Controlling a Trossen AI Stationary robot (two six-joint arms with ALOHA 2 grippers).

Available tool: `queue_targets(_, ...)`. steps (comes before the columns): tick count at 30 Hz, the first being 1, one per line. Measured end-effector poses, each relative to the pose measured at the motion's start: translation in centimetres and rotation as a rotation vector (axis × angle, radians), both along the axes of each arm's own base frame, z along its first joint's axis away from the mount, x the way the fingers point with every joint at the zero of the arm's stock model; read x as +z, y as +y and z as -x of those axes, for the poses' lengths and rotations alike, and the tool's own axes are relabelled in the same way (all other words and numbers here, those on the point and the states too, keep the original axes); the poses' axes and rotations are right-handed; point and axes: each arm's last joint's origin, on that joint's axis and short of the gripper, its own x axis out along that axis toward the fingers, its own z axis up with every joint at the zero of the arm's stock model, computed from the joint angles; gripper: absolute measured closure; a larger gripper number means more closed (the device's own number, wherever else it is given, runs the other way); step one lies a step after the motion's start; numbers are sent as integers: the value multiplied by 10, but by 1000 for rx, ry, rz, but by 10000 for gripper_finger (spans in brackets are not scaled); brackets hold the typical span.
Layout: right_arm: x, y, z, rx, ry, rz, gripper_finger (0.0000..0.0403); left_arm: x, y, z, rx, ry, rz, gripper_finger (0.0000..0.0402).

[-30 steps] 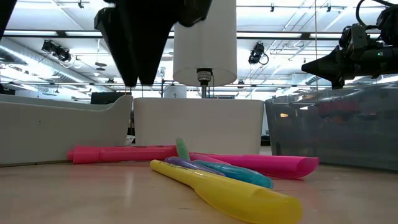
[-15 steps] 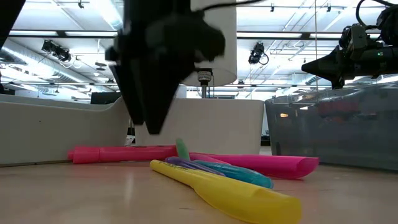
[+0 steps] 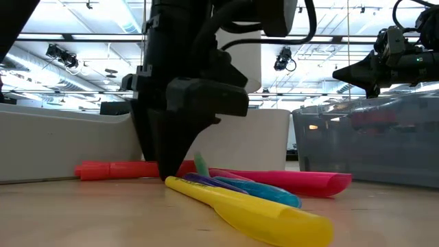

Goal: Pick & Place Markers
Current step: Put the red highlighter pen in the gray bin

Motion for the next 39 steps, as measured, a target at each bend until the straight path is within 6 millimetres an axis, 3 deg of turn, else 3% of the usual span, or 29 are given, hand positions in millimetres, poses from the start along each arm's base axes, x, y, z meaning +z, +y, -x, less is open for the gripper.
queue_targets(8,0,0,0,1,0,0,379,0,-1,-1,2,13,59,174)
queue_targets(24,0,0,0,1,0,1,379,0,-2,-2,4,10,76,275)
queue_targets(34,0,0,0,1,-1,1,379,1,-3,-2,-2,17,88,311)
queue_targets(39,0,0,0,1,0,0,379,12,-2,2,14,19,84,324)
